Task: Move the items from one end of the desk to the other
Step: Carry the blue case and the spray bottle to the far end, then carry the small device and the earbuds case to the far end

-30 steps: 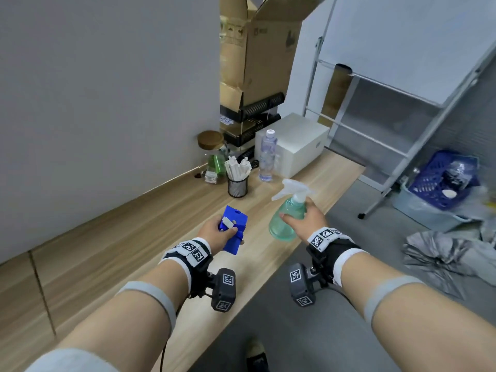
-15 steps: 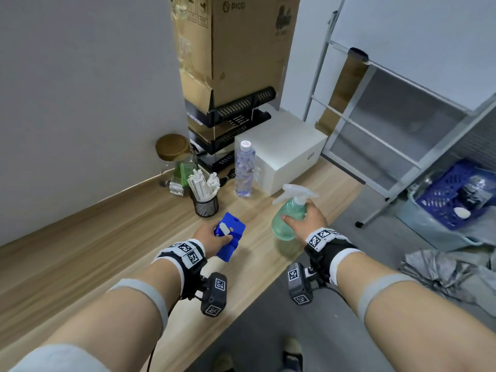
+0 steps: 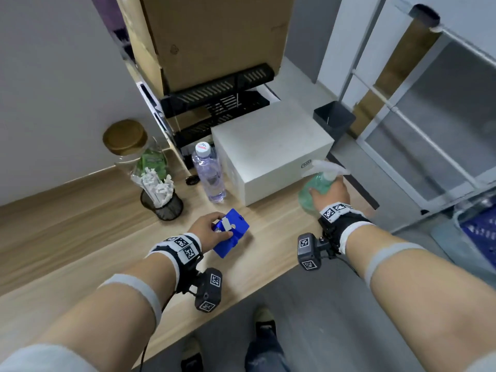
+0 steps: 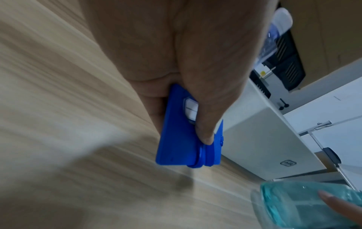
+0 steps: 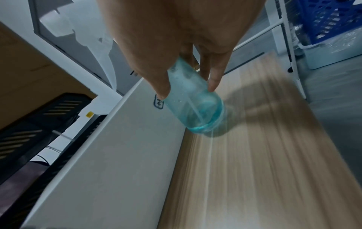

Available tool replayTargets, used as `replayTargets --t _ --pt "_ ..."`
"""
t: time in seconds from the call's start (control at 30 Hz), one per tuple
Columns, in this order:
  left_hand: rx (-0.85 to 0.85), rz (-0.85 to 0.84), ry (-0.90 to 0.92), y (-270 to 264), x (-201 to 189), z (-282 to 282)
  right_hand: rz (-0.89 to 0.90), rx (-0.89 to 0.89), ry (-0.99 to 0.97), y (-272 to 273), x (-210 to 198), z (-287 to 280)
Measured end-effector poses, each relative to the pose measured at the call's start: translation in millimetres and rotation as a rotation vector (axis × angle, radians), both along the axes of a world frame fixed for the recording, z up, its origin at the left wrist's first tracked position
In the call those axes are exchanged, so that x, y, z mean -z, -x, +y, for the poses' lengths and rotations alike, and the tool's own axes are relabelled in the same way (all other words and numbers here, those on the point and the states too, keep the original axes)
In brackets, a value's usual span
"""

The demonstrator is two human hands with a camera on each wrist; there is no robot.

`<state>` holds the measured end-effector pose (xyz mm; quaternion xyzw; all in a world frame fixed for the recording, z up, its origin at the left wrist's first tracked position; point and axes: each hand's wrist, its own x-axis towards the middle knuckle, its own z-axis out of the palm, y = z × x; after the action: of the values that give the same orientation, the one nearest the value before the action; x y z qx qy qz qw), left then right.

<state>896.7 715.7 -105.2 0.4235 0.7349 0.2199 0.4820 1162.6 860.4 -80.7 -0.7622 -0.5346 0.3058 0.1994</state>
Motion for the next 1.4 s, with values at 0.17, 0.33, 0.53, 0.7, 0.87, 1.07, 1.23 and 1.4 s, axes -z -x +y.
replayTargets --t 0.17,0.33,0.53,0.7,0.87,1.07,1.23,1.4 --pt "0.054 -0.006 -0.009 -34 13 30 0.019 -0.083 0.000 -18 10 38" --pt "0.031 0.032 0.027 -61 34 55 0.065 -0.091 -0.033 -36 18 47" --pt "-0.013 0.114 -0.036 -93 51 90 0.010 0.066 0.097 -52 44 26" --pt "-0.012 0.233 -0.098 -109 58 103 -0.053 0.001 0.125 -55 70 5" --pt "-0.048 0.326 -0.174 -115 60 96 -0.007 -0.054 0.119 -47 74 -10" --pt "-0.139 0.305 -0.197 -89 42 64 0.191 -0.140 0.243 -17 80 -26" --pt "-0.251 0.319 -0.235 -29 8 6 0.293 -0.275 0.289 57 38 -62" --pt "-0.479 0.341 -0.253 54 -25 -89 0.337 -0.464 0.315 153 11 -119"
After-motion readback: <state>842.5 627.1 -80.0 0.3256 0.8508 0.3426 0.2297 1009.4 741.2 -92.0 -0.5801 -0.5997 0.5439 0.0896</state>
